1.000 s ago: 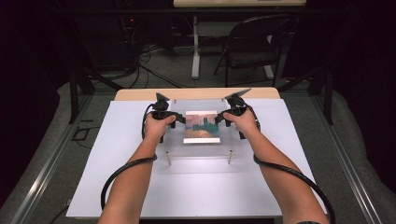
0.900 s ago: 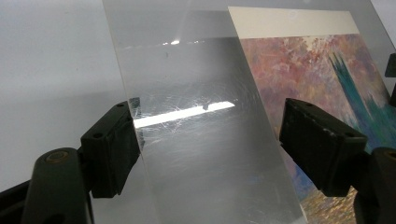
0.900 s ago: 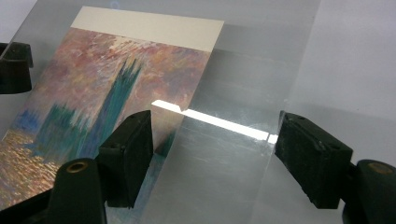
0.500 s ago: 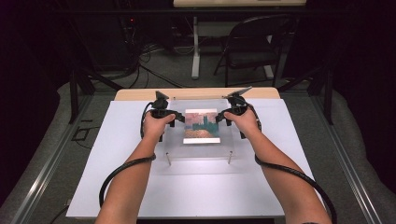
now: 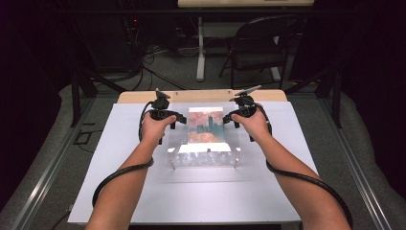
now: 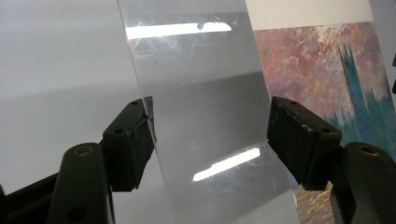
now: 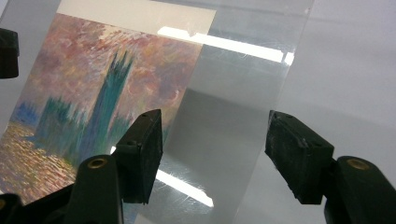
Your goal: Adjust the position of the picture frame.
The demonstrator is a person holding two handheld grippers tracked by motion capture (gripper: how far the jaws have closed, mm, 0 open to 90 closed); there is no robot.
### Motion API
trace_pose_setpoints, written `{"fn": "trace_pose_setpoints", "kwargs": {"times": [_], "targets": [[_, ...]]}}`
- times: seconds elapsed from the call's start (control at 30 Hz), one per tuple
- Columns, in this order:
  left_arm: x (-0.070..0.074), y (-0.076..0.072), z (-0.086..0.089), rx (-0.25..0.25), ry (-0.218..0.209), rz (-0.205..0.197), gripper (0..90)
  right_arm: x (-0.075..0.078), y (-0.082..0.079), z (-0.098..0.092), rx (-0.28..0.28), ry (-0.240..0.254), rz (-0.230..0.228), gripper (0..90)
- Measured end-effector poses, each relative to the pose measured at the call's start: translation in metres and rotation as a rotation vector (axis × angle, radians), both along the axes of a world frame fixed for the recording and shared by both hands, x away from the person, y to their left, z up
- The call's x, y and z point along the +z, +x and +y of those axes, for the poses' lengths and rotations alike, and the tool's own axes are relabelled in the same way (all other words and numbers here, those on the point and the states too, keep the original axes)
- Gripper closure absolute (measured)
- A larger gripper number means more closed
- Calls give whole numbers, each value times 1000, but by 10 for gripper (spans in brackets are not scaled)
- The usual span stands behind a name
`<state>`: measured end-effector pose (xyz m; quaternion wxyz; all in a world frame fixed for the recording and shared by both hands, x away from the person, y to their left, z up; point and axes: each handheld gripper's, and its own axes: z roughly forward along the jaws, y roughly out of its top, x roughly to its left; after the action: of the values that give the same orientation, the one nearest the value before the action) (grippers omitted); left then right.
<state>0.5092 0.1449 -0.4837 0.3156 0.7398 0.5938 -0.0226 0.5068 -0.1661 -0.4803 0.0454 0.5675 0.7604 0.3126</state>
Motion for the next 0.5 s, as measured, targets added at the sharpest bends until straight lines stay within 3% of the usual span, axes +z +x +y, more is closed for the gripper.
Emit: {"fn": "trace_pose_setpoints", "kwargs": {"times": [0.5], "targets": [[26,-20,2,-32,27,-49,387,25,-23,-2,15,-34,-68,442]]}}
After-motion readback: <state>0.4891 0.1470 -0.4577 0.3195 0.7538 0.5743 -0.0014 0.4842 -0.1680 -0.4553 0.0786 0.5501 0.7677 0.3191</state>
